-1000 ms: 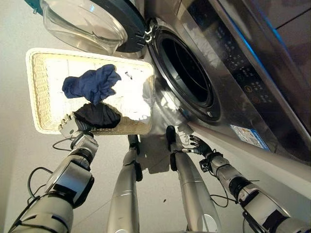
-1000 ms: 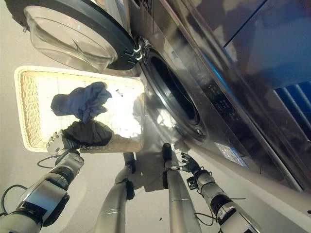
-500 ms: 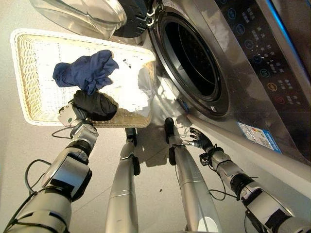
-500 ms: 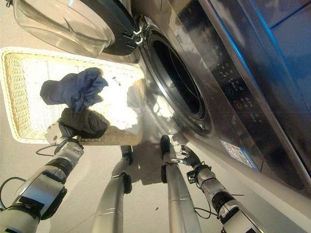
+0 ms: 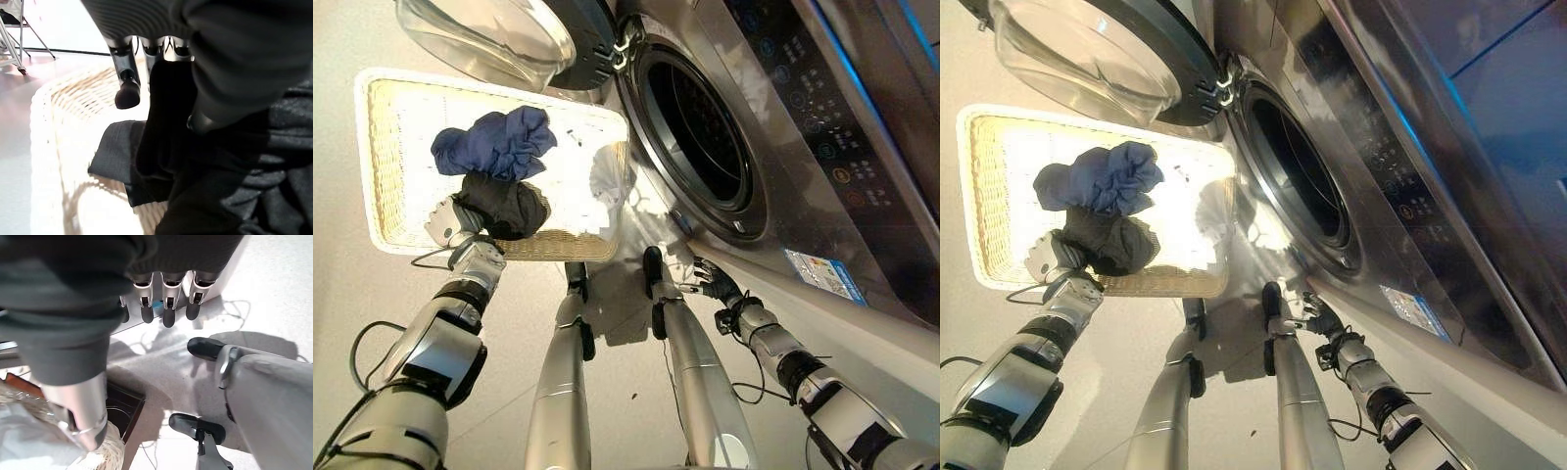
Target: Put the clothes into the washing machine.
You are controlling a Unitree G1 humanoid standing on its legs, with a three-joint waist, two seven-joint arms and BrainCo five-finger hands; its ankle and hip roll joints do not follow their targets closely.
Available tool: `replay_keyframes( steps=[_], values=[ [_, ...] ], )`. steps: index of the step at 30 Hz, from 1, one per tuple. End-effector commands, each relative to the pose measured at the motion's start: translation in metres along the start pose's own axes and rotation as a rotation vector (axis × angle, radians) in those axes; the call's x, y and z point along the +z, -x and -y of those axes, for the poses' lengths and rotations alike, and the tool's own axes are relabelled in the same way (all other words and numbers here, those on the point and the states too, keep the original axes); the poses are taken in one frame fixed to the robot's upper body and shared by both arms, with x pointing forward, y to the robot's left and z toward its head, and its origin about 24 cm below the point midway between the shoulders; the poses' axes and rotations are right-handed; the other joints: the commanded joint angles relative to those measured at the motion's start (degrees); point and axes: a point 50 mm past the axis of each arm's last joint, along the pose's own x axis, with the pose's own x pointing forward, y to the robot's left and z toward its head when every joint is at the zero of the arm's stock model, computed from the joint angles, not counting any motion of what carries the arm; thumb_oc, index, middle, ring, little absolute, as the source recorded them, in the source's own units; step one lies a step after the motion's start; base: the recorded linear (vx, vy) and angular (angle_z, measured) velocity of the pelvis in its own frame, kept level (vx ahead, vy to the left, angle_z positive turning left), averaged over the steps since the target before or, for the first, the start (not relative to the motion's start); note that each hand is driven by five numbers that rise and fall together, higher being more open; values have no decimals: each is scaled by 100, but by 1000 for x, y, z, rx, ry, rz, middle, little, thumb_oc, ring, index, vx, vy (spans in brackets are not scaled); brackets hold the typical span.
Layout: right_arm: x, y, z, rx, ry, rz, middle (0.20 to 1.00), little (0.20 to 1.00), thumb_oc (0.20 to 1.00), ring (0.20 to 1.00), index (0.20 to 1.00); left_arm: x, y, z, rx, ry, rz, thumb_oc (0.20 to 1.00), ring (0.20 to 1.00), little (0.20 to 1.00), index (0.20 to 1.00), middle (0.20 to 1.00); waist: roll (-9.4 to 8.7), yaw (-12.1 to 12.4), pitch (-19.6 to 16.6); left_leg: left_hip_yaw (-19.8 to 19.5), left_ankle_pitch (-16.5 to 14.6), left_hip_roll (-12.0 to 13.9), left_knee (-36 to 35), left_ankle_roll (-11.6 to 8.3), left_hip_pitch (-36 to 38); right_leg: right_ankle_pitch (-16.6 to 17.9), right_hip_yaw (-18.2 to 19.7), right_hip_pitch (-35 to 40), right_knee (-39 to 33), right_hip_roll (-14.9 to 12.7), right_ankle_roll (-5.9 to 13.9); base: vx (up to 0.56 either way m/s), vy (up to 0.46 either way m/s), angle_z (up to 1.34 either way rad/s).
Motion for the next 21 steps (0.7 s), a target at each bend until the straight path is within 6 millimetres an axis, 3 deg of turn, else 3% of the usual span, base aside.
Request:
replay_keyframes(
  steps=[1, 5, 10, 16, 21],
  values=[
    [-21, 16, 15, -66, -6, -41, 1000, 1000, 1000, 1000, 1000, -13, -4, -15, 31, 147, -31, 200, 200, 200, 200, 200, 218, 264, -74, -89, -746, -579, 545, 62, 389, 927, 170, 591, -1441, 143, 258, -1, -62, 1],
    [-27, 19, 19, -83, -5, -56, 1000, 1000, 1000, 1000, 1000, -24, 8, -7, -41, 295, -63, 200, 200, 200, 200, 200, 343, 384, -74, -173, -665, -580, 301, 64, 701, 900, 70, 896, -1571, 111, 273, 6, -56, 13],
    [-29, 25, 18, -70, -17, -28, 1000, 1000, 1000, 1000, 1000, -28, 39, 15, -236, 605, -60, 200, 200, 200, 200, 200, 533, 565, -74, -321, -511, -567, -157, 62, 1240, 843, -65, 1430, -1764, 112, 283, 19, -46, 8],
    [-18, 25, 12, -46, 47, 26, 1000, 1000, 1000, 1000, 1000, -23, 59, 25, -422, 652, -9, 200, 200, 200, 200, 200, 668, 654, -74, -380, -343, -545, -587, 39, 1667, 807, -132, 1847, -1912, 118, 298, 8, -17, 9],
    [15, 22, 8, -24, 163, 172, 1000, 1000, 1000, 1000, 1000, -8, 68, 23, -600, 653, 71, 200, 200, 200, 200, 200, 759, 709, -74, -398, -294, -546, -794, 23, 2039, 757, -231, 2238, -1994, 49, 323, 21, -17, 7]
  ],
)
